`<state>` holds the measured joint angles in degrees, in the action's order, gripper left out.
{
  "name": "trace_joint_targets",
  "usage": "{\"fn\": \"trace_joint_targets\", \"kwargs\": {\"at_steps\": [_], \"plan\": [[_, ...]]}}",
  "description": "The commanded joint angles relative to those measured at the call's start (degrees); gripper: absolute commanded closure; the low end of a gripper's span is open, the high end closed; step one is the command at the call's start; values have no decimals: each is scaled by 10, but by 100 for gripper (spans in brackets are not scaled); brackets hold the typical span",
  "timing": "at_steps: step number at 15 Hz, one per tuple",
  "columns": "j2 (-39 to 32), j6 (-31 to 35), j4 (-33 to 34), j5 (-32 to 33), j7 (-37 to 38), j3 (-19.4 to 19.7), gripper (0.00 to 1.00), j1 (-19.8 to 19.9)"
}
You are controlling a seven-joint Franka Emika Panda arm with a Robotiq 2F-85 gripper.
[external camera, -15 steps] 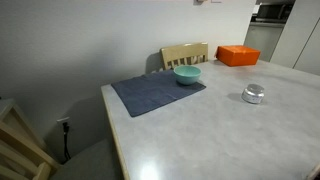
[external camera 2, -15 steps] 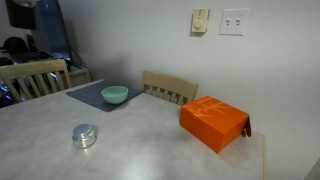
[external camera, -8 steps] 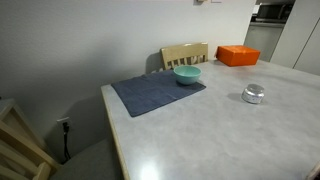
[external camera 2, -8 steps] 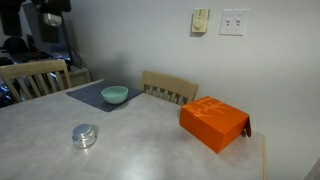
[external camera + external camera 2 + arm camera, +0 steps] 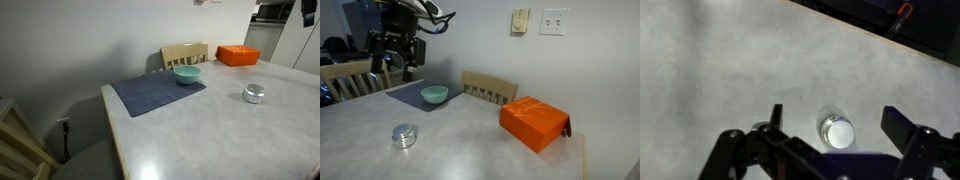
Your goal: Open the candle tin
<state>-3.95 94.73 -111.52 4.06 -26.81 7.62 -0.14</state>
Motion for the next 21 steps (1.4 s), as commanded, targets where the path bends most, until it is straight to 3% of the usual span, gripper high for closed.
{"fn": "trace_joint_targets", "kwargs": {"at_steps": [1, 4, 10, 12, 13, 16, 21], "plan": [[-11, -5, 10, 1, 1, -18, 0, 18], [-27, 22, 24, -17, 6, -20, 0, 19], [-54, 196, -49, -60, 82, -58, 0, 7], [-69, 235, -71, -46, 115, -70, 0, -1], [-67, 198, -44, -43, 95, -69, 0, 7], [-77, 224, -62, -43, 115, -77, 0, 1], [-84, 341, -102, -90, 150, -83, 0, 0]]}}
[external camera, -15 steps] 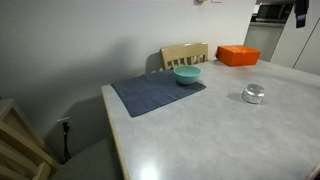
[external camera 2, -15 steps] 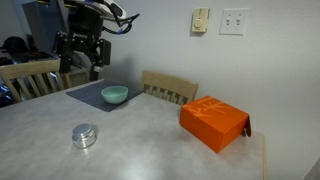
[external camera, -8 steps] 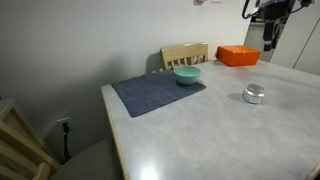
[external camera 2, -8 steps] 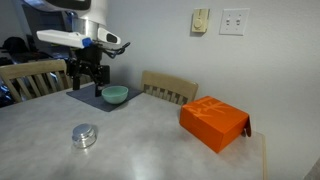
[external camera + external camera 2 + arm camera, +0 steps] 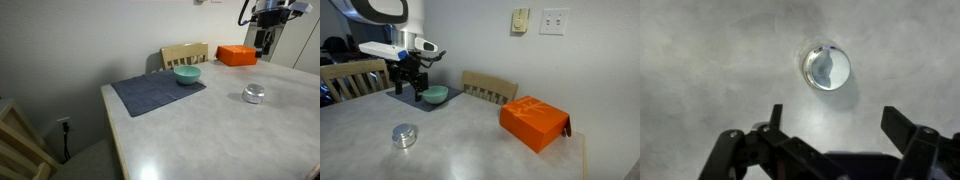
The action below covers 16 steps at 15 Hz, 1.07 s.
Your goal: Open the candle tin
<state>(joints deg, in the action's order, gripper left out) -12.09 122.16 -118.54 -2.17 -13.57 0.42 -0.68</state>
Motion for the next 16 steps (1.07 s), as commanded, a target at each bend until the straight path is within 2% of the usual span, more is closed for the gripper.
{"fn": "trace_joint_targets", "kwargs": {"at_steps": [1, 6, 9, 10, 11, 16], "plan": [[-5, 96, -44, -41, 23, -14, 0, 6], [-9, 213, -112, -94, 62, -30, 0, 2], [-5, 277, -160, -91, 101, -34, 0, -6], [-5, 284, -170, -77, 119, -32, 0, -11], [-12, 253, -140, -80, 100, -35, 0, -3], [-15, 257, -139, -72, 112, -32, 0, -7]]}}
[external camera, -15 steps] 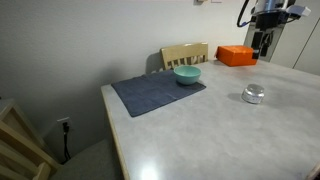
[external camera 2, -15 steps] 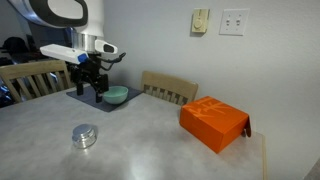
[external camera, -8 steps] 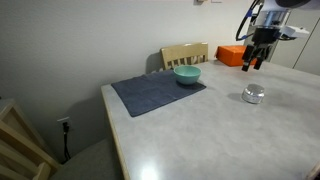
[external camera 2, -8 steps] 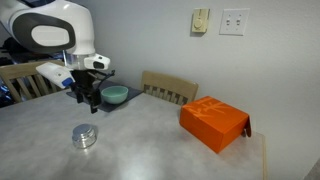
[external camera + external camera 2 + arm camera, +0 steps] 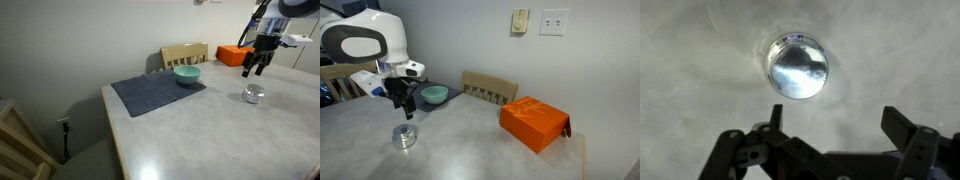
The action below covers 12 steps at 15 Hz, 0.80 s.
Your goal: Open the candle tin
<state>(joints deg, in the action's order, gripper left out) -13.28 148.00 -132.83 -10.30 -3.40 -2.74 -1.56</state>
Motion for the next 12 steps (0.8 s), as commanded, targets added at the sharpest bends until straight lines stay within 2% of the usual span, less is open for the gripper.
{"fn": "trace_joint_targets", "kwargs": {"at_steps": [1, 8, 12], "plan": [[-5, 2, 3, 10, 15, 1, 0, 2], [-25, 0, 9, 1, 9, 0, 0, 8], [-34, 24, -1, 17, 53, 10, 0, -1]]}}
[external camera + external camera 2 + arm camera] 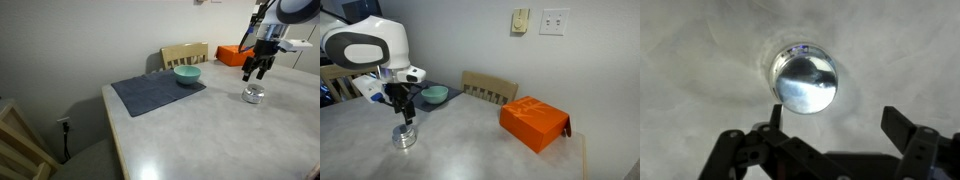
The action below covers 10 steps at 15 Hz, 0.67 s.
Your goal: Open the candle tin
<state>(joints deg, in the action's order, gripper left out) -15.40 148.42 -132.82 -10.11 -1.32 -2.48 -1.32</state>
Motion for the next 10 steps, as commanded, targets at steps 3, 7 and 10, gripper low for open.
{"fn": "trace_joint_targets", "kwargs": {"at_steps": [3, 7, 10], "plan": [[-19, 28, -5, 18, 56, 11, 0, -2], [-37, 36, -5, 12, 84, 13, 0, -4], [-45, 48, -12, 16, 126, 19, 0, -12]]}}
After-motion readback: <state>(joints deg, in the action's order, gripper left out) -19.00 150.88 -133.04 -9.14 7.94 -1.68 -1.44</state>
